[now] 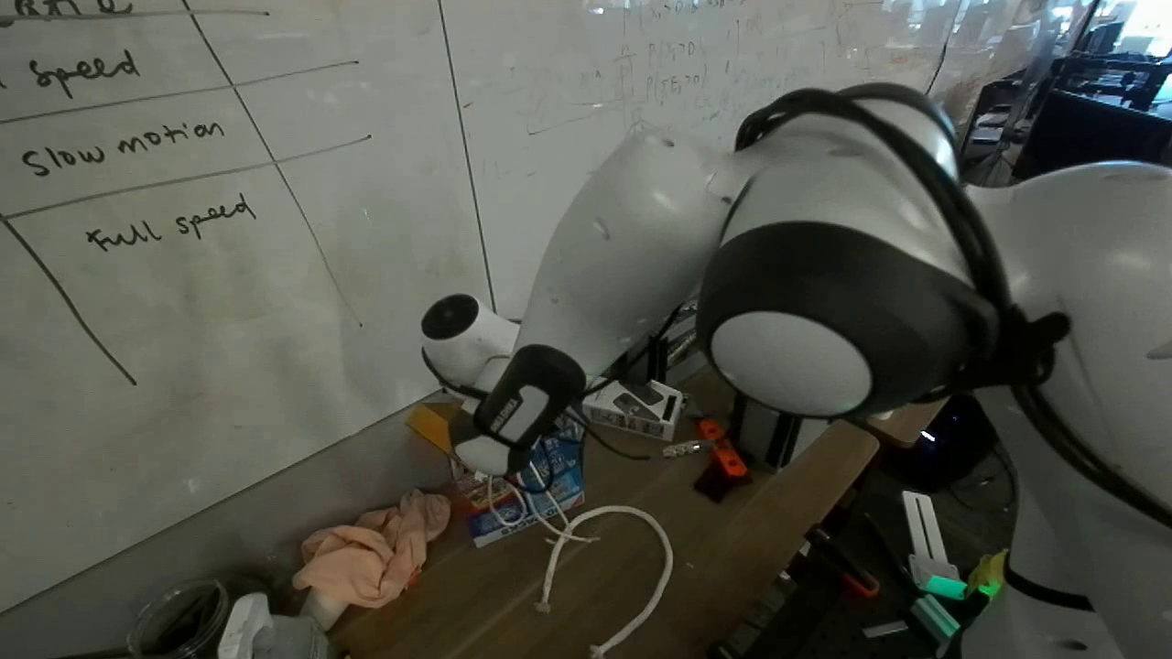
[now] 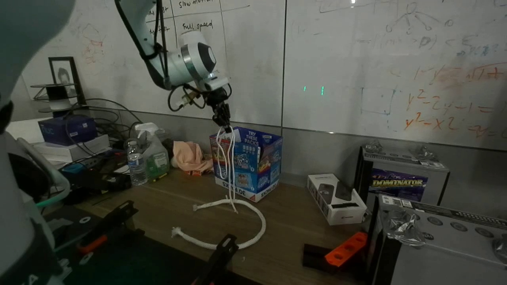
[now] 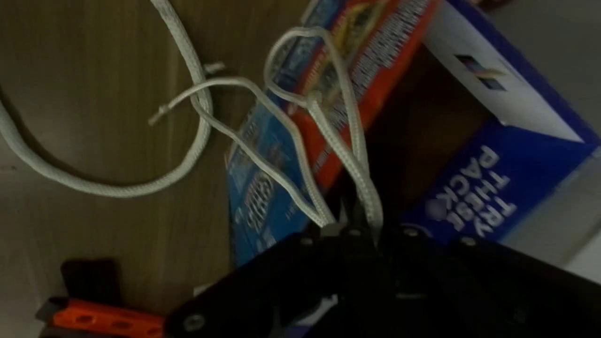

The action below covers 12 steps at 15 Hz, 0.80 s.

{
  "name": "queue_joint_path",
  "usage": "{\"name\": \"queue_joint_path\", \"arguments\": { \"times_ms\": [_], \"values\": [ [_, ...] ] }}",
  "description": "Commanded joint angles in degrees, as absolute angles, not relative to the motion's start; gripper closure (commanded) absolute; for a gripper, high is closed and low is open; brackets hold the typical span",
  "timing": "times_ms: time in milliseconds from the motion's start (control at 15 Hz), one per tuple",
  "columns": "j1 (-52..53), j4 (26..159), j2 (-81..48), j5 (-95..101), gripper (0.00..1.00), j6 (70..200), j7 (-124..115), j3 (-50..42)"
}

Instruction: Put the white ropes inside the blue box

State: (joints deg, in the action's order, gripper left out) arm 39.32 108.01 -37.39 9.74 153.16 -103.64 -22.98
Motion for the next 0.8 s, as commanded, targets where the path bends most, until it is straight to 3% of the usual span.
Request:
{"name": "queue_joint_path", "arguments": {
  "times_ms": [0,733],
  "values": [
    [40.0,105.8,-29.0,18.7,0.92,145.3,-106.0,-24.8],
    [26.9,91.3,-16.2,33.9,0.91,125.3,-105.5,-8.2]
  ]
}}
